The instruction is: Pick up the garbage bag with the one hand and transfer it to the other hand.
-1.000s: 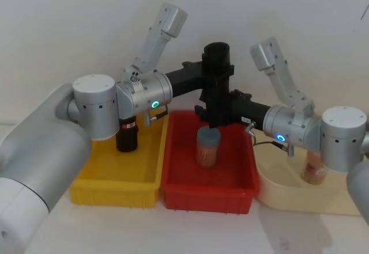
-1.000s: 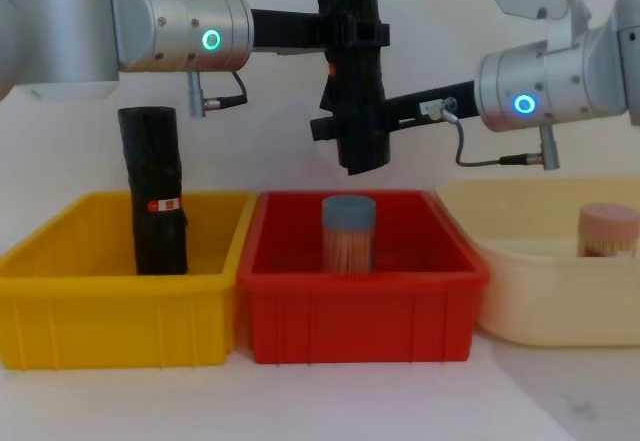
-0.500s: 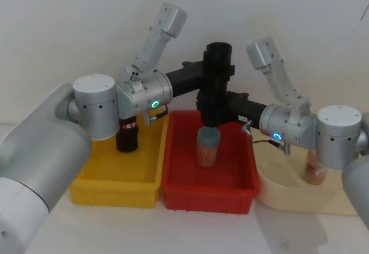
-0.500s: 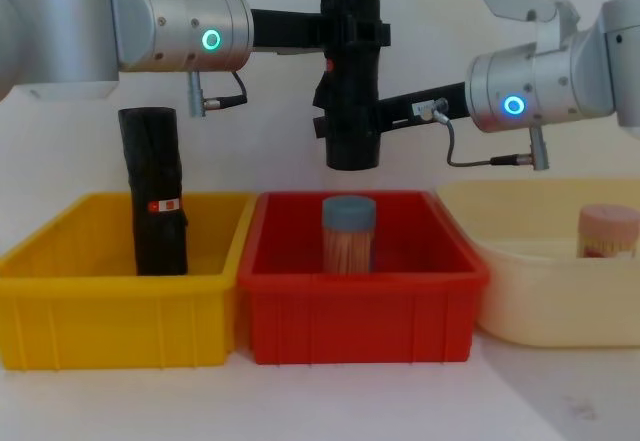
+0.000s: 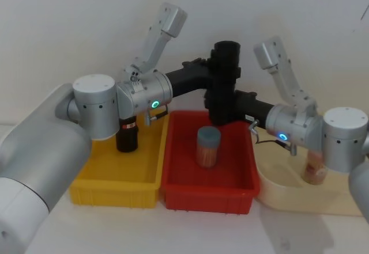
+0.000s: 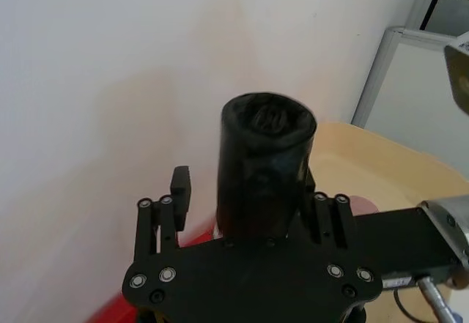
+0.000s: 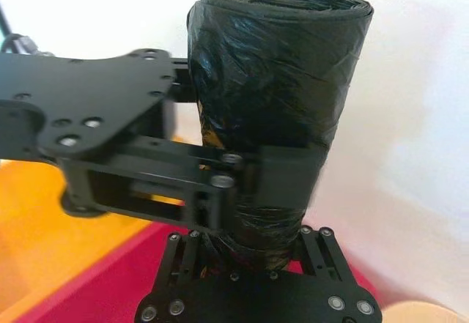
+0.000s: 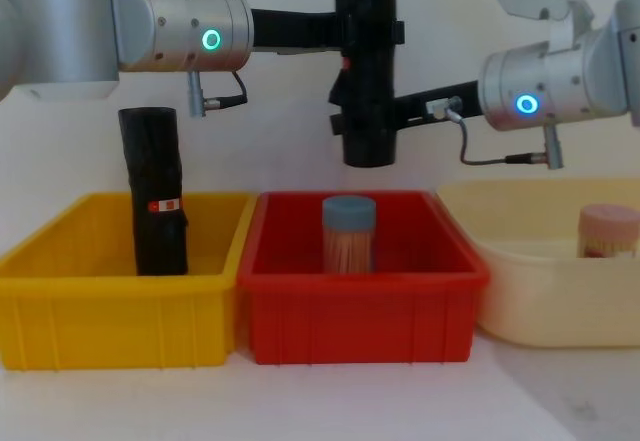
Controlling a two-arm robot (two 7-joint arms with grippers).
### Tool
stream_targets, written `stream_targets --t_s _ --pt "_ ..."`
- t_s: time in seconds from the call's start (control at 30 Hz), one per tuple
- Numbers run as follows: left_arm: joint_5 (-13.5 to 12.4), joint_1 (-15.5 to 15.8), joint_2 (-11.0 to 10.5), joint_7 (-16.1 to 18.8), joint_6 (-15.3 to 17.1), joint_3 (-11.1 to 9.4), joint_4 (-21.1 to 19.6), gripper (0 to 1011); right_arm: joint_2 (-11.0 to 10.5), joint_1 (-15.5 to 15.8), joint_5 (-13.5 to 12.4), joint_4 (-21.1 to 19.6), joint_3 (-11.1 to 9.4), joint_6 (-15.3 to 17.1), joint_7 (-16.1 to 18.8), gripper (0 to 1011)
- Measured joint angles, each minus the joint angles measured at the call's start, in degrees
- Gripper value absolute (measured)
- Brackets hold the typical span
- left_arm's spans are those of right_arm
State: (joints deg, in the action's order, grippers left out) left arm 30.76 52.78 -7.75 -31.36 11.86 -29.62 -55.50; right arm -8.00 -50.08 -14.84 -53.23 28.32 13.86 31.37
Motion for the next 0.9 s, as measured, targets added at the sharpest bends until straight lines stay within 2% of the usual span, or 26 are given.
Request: stream_targets --t_s 0.23,0.6,0.8,0.87,0.9 --pt "0.00 0.00 0.00 0.00 0.00 0.00 0.00 1001 -1.75 1.78 0.22 -3.14 -1.24 1.42 -3.25 557" --pt "0.00 0.00 0.00 0.00 0.00 0.00 0.00 1001 -5.97 5.44 1.38 -9.00 -4.27 5.12 -8.95 557" --pt "0.00 0.00 0.00 0.00 0.00 0.00 0.00 1001 -8.18 6.67 2.64 -11.04 -5.05 7.37 -11.07 560" --pt "0.00 0.00 0.00 0.00 0.00 0.00 0.00 1001 -9.10 7.09 3.27 -11.71 -5.10 8.36 -11.65 596" --pt "0.00 0.00 0.00 0.00 0.00 0.00 0.00 1001 -9.35 7.19 3.48 -11.88 -5.10 8.67 -11.79 655"
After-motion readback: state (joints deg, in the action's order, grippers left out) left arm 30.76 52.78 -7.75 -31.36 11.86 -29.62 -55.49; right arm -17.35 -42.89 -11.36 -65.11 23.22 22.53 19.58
